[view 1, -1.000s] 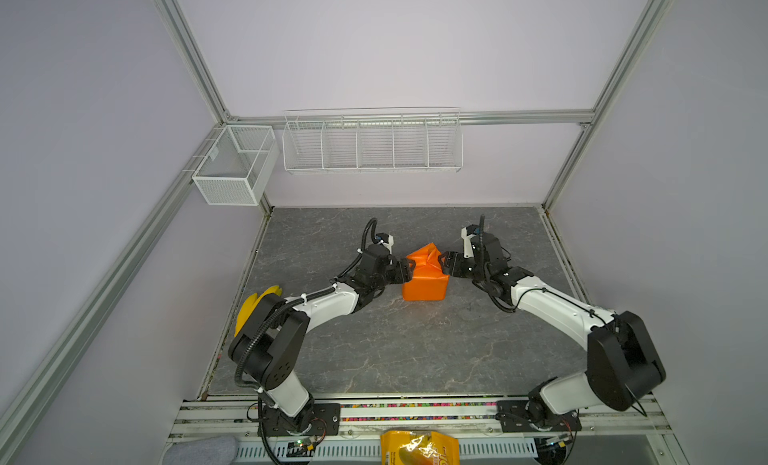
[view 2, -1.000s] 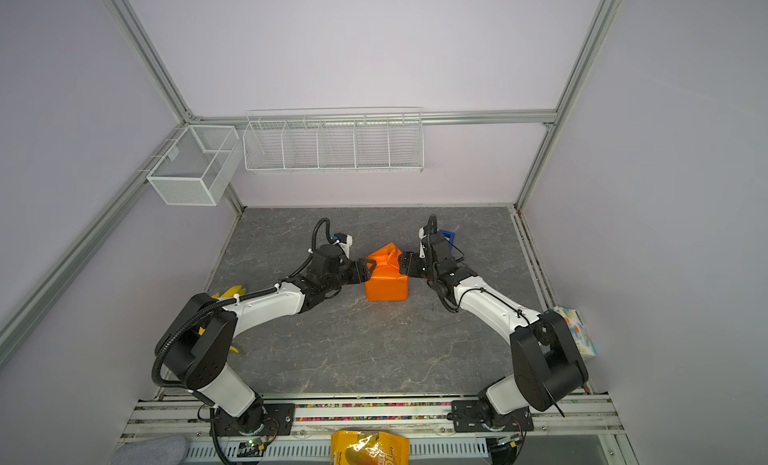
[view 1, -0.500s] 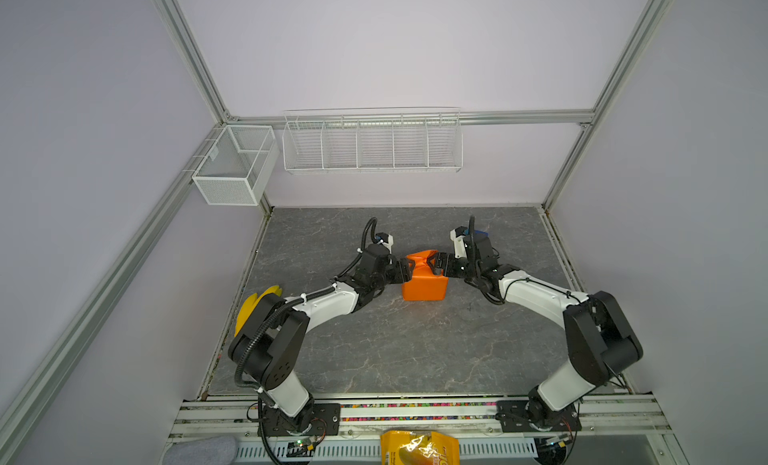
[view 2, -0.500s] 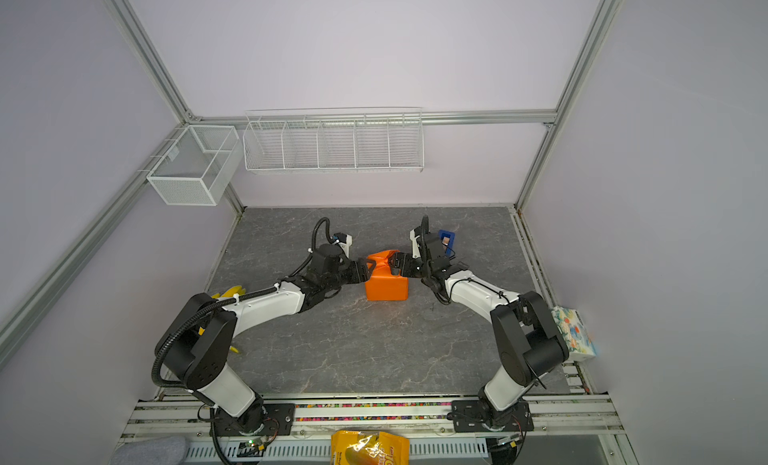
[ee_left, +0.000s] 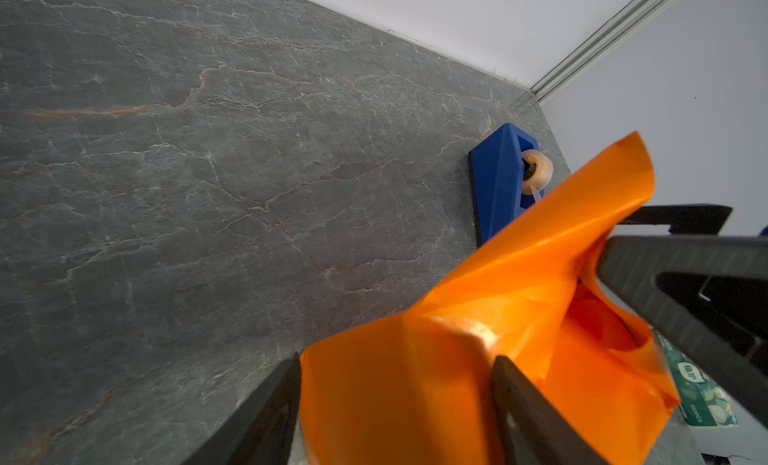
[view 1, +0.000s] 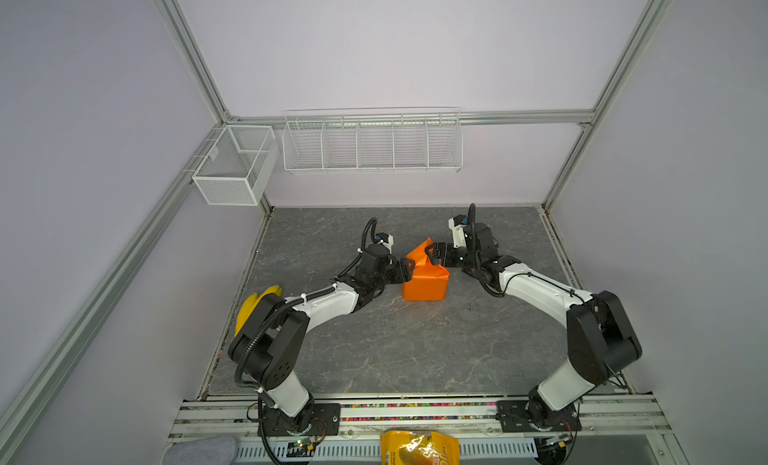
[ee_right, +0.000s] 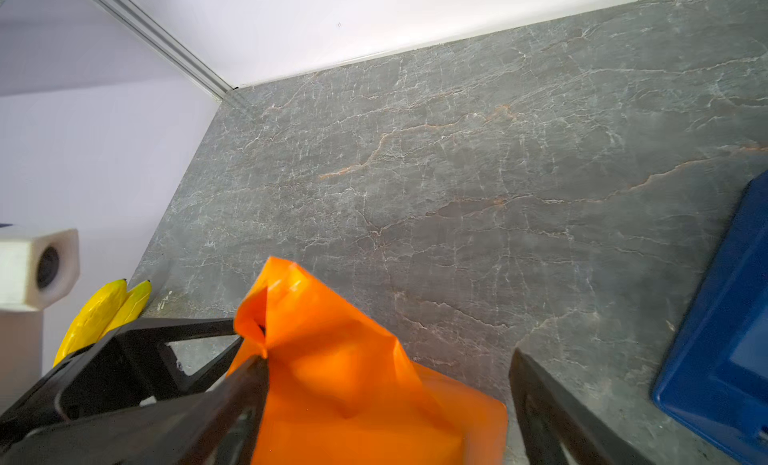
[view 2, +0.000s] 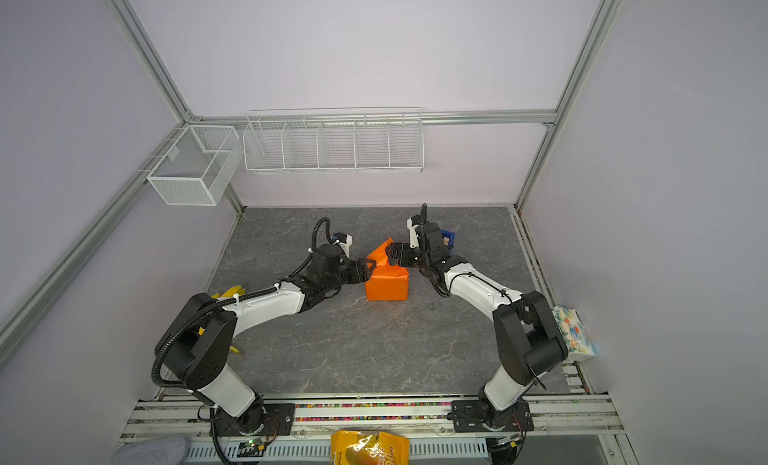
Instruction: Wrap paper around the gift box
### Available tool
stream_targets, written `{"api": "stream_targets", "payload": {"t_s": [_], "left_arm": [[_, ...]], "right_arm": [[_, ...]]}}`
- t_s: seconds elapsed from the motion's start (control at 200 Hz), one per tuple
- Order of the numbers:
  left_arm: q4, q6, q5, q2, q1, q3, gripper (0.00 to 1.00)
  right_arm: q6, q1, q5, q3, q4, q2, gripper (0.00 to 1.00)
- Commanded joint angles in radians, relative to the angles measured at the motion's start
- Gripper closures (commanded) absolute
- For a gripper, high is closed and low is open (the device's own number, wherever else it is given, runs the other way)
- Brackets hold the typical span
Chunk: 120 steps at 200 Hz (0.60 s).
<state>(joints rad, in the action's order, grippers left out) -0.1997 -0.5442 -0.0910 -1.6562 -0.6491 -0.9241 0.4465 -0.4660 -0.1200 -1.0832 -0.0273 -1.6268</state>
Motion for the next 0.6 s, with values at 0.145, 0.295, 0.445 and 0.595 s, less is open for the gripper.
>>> {"api": "stream_targets", "payload": {"t_s": [0.145, 0.295, 0.445, 0.595], "left_arm": [[0.121, 0.024, 0.022, -0.016, 0.000, -0.001, 0.29], [0.121, 0.027, 0.019, -0.018, -0.001, -0.004, 0.29], [0.131, 0.034, 0.017, -0.013, 0.000, -0.013, 0.28], [0.146, 0.042, 0.014, -0.010, 0.000, -0.025, 0.29]], "right_arm": [[-0.019, 0.003, -0.021, 0.041, 0.090, 0.165, 0.19], [0.008, -0.004, -0.085, 0.055, 0.118, 0.159, 0.57], [0.033, -0.011, -0.109, 0.052, 0.107, 0.105, 0.72], [0.060, -0.014, -0.165, 0.036, 0.077, 0.039, 0.78]]}}
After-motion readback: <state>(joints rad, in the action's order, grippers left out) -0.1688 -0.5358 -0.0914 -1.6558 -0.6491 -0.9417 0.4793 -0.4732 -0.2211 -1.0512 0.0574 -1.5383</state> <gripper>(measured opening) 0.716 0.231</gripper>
